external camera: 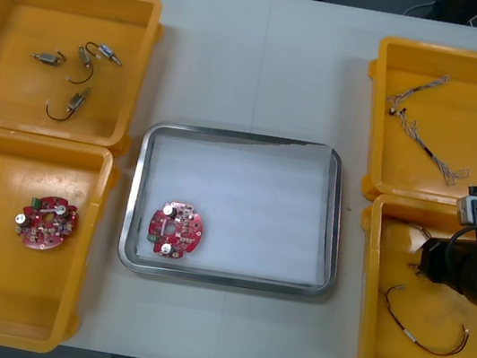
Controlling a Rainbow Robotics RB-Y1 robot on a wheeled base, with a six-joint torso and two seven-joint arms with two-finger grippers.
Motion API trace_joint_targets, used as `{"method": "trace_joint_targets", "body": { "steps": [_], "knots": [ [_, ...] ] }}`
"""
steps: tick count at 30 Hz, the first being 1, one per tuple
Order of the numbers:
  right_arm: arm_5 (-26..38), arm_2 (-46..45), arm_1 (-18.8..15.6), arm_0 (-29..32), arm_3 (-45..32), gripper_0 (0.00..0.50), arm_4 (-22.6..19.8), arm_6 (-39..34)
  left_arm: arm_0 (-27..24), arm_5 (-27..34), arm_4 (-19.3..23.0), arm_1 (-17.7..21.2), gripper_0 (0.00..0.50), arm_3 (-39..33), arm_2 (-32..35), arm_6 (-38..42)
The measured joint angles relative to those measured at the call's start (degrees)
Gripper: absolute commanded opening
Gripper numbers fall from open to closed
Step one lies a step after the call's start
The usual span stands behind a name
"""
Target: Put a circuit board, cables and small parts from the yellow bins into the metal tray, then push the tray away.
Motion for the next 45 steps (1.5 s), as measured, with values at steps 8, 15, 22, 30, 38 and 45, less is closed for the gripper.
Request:
{"method": "trace_joint_targets", "body": {
  "steps": [8, 15, 22, 30, 38, 45],
  "knots": [
    [15.10, -3.91, 0.00, -0.44, -9.55, 0.000, -3.85, 1.81, -0.48, -6.79, -1.90, -3.33, 0.500, 7.75, 0.02, 0.03],
    [24.69, -10.70, 0.01, -0.44, -14.38, 0.000, -10.34, 5.16, -0.48, -13.14, -1.71, -5.42, 0.500, 11.97, -1.57, 0.57],
    [30.73, -15.75, 0.02, -0.44, -16.00, 0.000, -16.51, 6.43, -0.50, -16.52, -1.69, -6.65, 0.500, 14.61, -5.83, 7.25],
    [35.58, -18.52, 0.02, -0.44, -16.38, 0.000, -18.86, 9.31, -0.51, -18.42, 0.58, -7.94, 0.500, 19.05, -6.07, 9.59],
    [36.26, -18.54, 0.02, 0.06, -16.39, 0.000, -18.80, 11.46, -0.51, -24.86, 3.62, -9.82, 0.500, 23.57, -6.32, 9.59],
    [36.26, -18.55, 0.02, 1.55, -16.37, 0.000, -18.65, 12.37, -0.52, -25.28, 4.33, -9.97, 0.500, 23.68, -10.05, 9.60]
  ]
}}
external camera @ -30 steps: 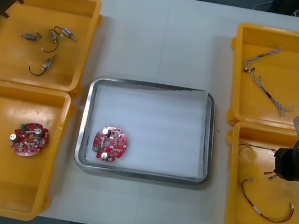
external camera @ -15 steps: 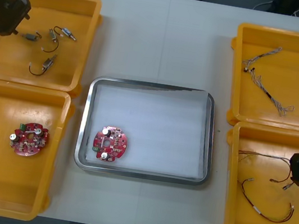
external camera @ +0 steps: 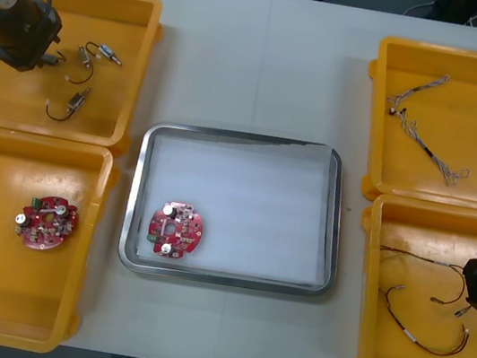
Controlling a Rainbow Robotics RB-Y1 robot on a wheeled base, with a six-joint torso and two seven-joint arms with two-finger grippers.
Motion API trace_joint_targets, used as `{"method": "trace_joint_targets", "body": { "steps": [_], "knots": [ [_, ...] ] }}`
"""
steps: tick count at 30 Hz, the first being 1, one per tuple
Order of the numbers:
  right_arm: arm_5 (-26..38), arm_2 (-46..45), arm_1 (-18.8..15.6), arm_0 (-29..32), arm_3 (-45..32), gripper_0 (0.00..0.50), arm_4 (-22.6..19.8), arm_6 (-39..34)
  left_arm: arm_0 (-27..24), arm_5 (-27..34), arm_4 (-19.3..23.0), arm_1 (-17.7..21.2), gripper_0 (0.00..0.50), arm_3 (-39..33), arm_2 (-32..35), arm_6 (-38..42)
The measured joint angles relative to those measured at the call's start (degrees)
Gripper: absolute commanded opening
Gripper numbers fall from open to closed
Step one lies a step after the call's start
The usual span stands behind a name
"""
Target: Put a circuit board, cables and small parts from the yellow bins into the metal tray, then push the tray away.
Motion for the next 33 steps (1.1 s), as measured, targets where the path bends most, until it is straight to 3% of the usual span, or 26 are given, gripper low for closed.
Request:
{"method": "trace_joint_targets", "body": {
  "steps": [3, 4, 5, 8, 19, 25, 30, 33],
  "knots": [
    [0.00, 0.00, 0.00, 0.68, 0.00, 0.035, 0.31, 0.00, 0.00, 0.00, 0.17, -0.04, 0.500, 0.07, -0.34, 0.00],
    [0.00, 0.00, 0.00, 0.87, 0.00, 0.244, 0.36, 0.02, 0.00, 0.00, 0.25, -0.05, 0.500, 0.15, -0.34, 0.00],
    [0.00, 0.00, 0.00, 1.04, 0.00, 0.369, 0.42, 0.02, 0.00, 0.00, 0.30, -0.08, 0.500, 0.25, -0.34, 0.00],
    [0.00, 0.00, 0.00, 1.34, 0.00, 0.500, 0.44, 0.28, 0.00, 0.00, 0.31, -0.27, 0.500, 0.72, -0.34, 0.00],
    [-0.01, 0.01, 0.00, 0.94, 0.41, 0.500, 0.25, 4.78, -0.02, 0.00, 0.86, -1.21, 0.500, 2.73, -1.41, 0.00],
    [0.00, 1.72, 0.00, -3.70, 6.36, 0.500, -0.45, 16.14, -0.45, 0.00, 0.87, -1.38, 0.500, 3.48, -1.47, 0.00],
    [0.00, 4.83, 0.00, -8.21, 10.88, 0.500, -0.52, 20.30, -0.53, 0.00, 0.88, -1.45, 0.500, 3.55, -1.47, 0.00],
    [0.00, 7.21, 0.00, -10.66, 13.39, 0.500, -0.53, 26.16, -0.54, 0.00, 0.88, -1.48, 0.423, 3.58, -1.62, 0.00]
  ]
}}
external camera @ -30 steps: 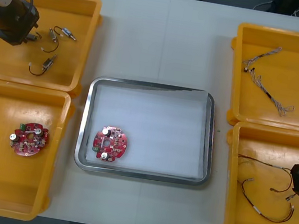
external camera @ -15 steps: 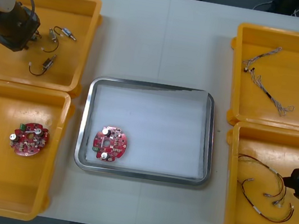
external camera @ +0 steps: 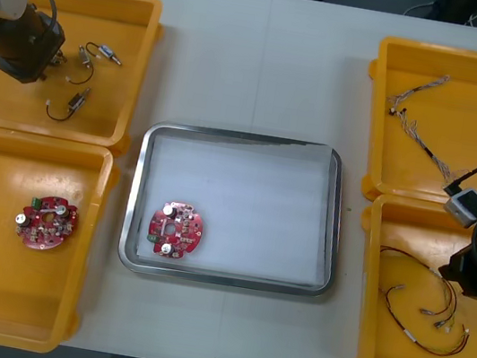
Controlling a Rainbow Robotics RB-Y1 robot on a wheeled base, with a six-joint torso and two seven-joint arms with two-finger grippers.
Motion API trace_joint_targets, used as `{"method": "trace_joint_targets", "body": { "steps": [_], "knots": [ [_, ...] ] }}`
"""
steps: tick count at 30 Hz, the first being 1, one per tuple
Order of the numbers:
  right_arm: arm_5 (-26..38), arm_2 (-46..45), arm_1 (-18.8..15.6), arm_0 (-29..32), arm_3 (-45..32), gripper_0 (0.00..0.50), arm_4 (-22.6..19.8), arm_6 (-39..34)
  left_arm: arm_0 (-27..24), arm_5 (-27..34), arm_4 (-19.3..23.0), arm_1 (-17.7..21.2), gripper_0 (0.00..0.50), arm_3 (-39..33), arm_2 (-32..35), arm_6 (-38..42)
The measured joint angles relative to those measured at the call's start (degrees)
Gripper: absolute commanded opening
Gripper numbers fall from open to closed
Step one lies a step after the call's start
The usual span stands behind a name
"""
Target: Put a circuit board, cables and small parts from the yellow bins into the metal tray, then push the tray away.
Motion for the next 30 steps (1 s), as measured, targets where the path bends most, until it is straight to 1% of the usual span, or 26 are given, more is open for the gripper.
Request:
{"method": "trace_joint_targets", "body": {
  "steps": [1, 3, 4, 5, 6, 7, 8, 13, 18, 25, 28, 29, 30],
  "knots": [
    [0.00, 0.79, 0.00, -0.76, 0.77, 0.500, 0.00, 1.41, -0.01, 0.00, 0.00, -0.01, 0.377, 0.00, -0.23, 0.00],
    [-0.05, 2.16, 0.00, -1.90, 2.15, 0.500, 0.08, 2.21, -0.08, -0.03, 0.05, -0.01, 0.257, 0.01, -1.16, 0.00],
    [-0.11, 2.73, 0.00, -2.28, 2.68, 0.500, 0.19, 2.22, -0.16, -0.17, 0.13, -0.01, 0.185, 0.01, -1.92, 0.00],
    [-0.26, 3.21, 0.00, -2.54, 3.24, 0.500, 0.27, 2.25, -0.28, -0.45, 0.25, -0.01, 0.133, 0.01, -2.77, 0.00],
    [-0.60, 3.61, 0.00, -2.69, 3.76, 0.500, 0.33, 2.40, -0.46, -0.74, 0.40, -0.01, 0.046, 0.01, -3.61, 0.00],
    [-1.00, 3.94, 0.00, -2.74, 4.19, 0.500, 0.39, 2.71, -0.64, -0.94, 0.55, -0.01, 0.016, 0.01, -4.34, 0.00],
    [-1.43, 4.22, 0.00, -2.75, 4.60, 0.500, 0.42, 3.21, -0.82, -1.06, 0.68, -0.01, 0.002, 0.01, -4.93, 0.00],
    [-3.60, 5.67, 0.00, -2.75, 7.13, 0.500, 1.03, 7.23, -1.08, -1.14, 1.08, -0.01, 0.000, 0.02, -5.47, 0.00],
    [-6.30, 8.19, 0.00, -2.75, 8.13, 0.500, 3.21, 7.24, -1.08, -1.14, 1.09, -0.01, 0.000, 0.02, -5.47, 0.00],
    [-8.47, 10.41, 0.00, -2.79, 10.57, 0.500, 3.24, 7.25, -1.14, -1.03, 0.93, -0.01, 0.000, -0.02, -5.47, 0.00],
    [-8.47, 10.44, 0.00, -2.82, 10.58, 0.500, 3.28, 7.25, -1.23, 1.40, -0.51, 0.02, 0.000, -0.67, -5.47, -0.01],
    [-8.47, 10.45, 0.00, -2.82, 10.58, 0.484, 3.34, 7.25, -1.23, 2.71, -1.31, 0.04, 0.000, -1.12, -5.47, -0.04],
    [-8.48, 10.47, 0.00, -2.83, 10.59, 0.440, 3.37, 7.25, -1.23, 4.01, -2.27, 0.07, 0.000, -1.65, -5.46, -0.10]
  ]
}}
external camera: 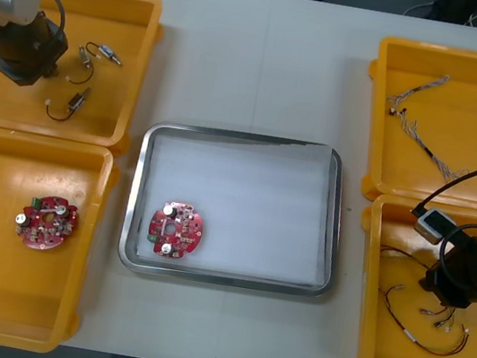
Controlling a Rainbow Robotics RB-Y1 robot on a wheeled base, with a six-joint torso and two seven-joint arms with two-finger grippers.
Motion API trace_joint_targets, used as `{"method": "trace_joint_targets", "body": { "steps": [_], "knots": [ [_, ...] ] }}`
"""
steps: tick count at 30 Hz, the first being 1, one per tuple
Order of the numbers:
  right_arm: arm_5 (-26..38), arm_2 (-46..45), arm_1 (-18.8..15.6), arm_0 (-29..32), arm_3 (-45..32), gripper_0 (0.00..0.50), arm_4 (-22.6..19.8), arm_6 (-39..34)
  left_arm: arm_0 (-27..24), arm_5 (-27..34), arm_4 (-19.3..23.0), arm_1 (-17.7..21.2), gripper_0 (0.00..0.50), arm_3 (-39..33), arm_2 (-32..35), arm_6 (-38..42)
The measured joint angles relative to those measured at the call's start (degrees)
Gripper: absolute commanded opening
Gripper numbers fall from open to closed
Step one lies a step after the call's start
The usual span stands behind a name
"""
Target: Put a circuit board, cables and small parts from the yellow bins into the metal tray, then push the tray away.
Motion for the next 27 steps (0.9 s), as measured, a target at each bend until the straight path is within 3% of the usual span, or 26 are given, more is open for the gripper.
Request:
{"method": "trace_joint_targets", "body": {
  "steps": [2, 3, 4, 5, 7, 14, 19, 23, 27],
  "knots": [
    [-0.06, 0.02, 0.00, -0.04, 0.07, 0.262, 0.09, 0.00, 0.00, 2.19, -1.50, 0.09, 0.000, -0.89, 0.18, -0.41],
    [-0.12, 0.03, 0.00, -0.06, 0.13, 0.210, 0.09, 0.00, 0.00, 3.28, -2.08, 0.16, 0.000, -1.34, 0.53, -0.86],
    [-0.20, 0.03, 0.00, -0.07, 0.16, 0.113, 0.09, 0.00, 0.00, 4.35, -2.38, 0.26, 0.000, -1.73, 1.06, -1.61],
    [-0.21, 0.03, 0.00, -0.08, 0.19, 0.056, 0.10, 0.00, 0.00, 5.27, -2.57, 0.39, 0.000, -2.05, 1.71, -2.76],
    [-0.21, 0.05, 0.00, -0.10, 0.21, 0.004, 0.10, 0.00, 0.00, 6.78, -2.64, 0.77, 0.000, -2.72, 3.02, -6.29],
    [-0.21, 0.18, 0.00, -0.18, 0.23, 0.000, 0.09, 0.00, 0.00, 11.98, -2.69, 3.51, 0.000, -6.68, 5.05, -22.87],
    [1.25, 0.16, -0.01, -1.35, 0.19, 0.000, 0.02, 0.31, 0.00, 17.51, -2.69, 5.61, 0.000, -10.81, 6.56, -23.09],
    [6.73, -0.91, -0.01, -2.89, -0.97, 0.000, -0.55, 0.73, -0.02, 23.50, -2.65, 7.39, 0.000, -15.52, 7.00, -23.09],
    [11.80, -4.91, -0.01, -3.61, -2.85, 0.000, -4.78, 0.76, -0.02, 29.46, -1.95, 9.27, 0.000, -20.61, 7.00, -23.09]
  ]
}}
